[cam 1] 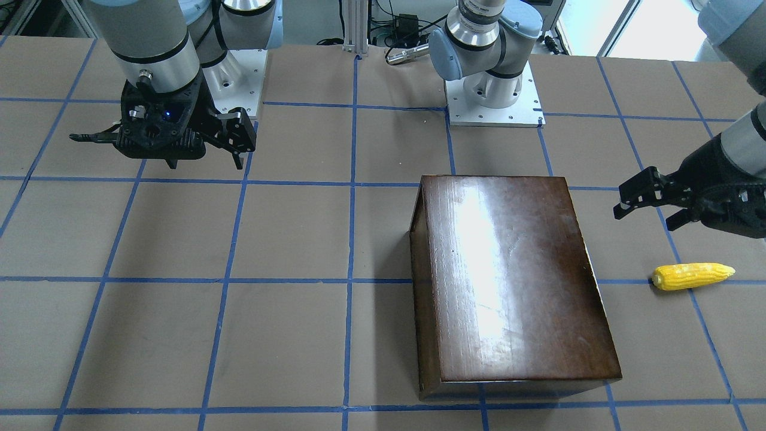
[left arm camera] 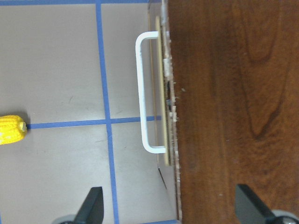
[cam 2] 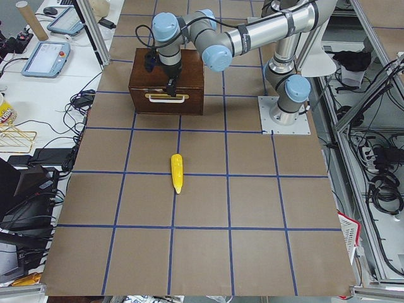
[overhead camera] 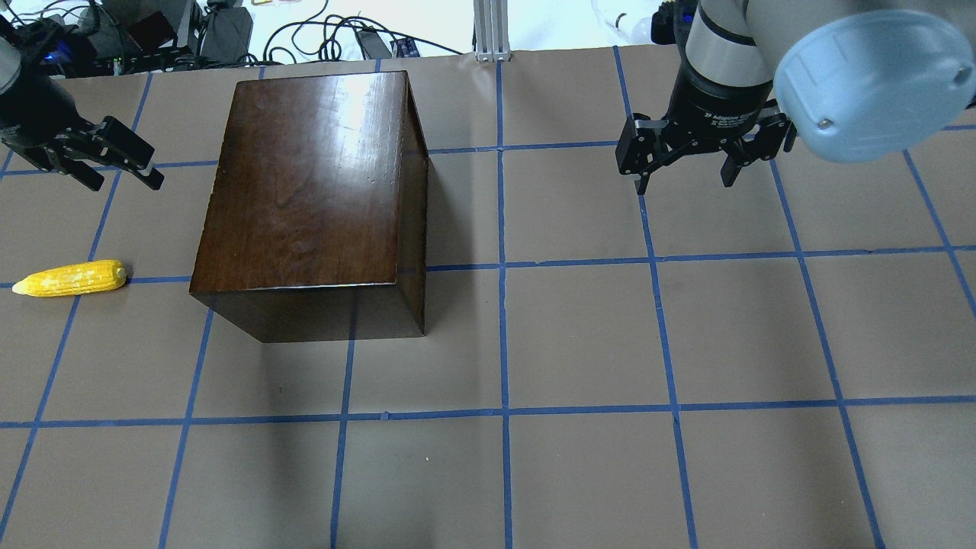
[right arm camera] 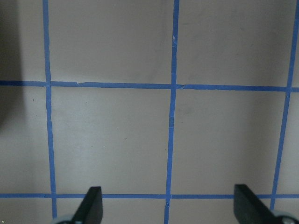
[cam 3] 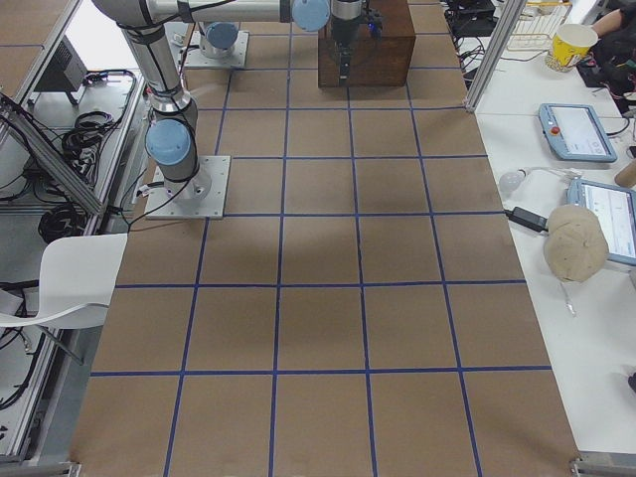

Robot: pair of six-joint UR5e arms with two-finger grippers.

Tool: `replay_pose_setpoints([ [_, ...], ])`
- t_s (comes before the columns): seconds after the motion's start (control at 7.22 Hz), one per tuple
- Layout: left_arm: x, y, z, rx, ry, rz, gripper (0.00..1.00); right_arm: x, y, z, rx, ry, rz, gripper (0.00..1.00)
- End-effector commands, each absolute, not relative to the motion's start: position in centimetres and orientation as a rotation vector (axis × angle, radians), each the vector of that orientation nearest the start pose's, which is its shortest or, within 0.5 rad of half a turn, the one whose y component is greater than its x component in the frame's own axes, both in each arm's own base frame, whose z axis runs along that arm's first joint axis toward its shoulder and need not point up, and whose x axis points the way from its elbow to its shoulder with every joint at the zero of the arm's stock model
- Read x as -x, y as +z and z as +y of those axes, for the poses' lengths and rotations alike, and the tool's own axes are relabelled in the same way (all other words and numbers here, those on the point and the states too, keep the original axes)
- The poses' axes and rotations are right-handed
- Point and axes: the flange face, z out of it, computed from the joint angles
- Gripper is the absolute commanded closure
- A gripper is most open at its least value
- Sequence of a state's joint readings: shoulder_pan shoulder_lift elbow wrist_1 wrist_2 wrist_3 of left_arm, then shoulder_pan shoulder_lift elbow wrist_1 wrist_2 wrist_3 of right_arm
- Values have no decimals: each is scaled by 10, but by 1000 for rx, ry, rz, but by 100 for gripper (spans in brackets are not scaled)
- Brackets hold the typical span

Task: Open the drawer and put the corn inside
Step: 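Move the left gripper down beside the cabinet toward the white drawer handle, then hook the left gripper onto the white drawer handle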

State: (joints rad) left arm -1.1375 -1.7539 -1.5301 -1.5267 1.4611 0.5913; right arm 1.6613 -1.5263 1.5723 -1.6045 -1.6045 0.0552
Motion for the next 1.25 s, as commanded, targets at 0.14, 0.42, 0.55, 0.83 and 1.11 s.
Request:
replay_pose_setpoints([
  [0.14,-130,360,-587,-432,114,3297,0,-175,468,-495,56,16,3176,0],
  [0.42,-131,337,-589,-405,171,3327,0,-175,468,-495,56,16,3176,0],
  [0.55,-130,331,-589,-334,167,3333,0,-175,468,-495,56,16,3176,0],
  [0.83,-132,321,-593,-304,180,3339,0,-175,468,-495,56,16,3176,0],
  [1.11,-123,316,-599,-186,115,3445,0,-175,468,-495,56,16,3176,0],
])
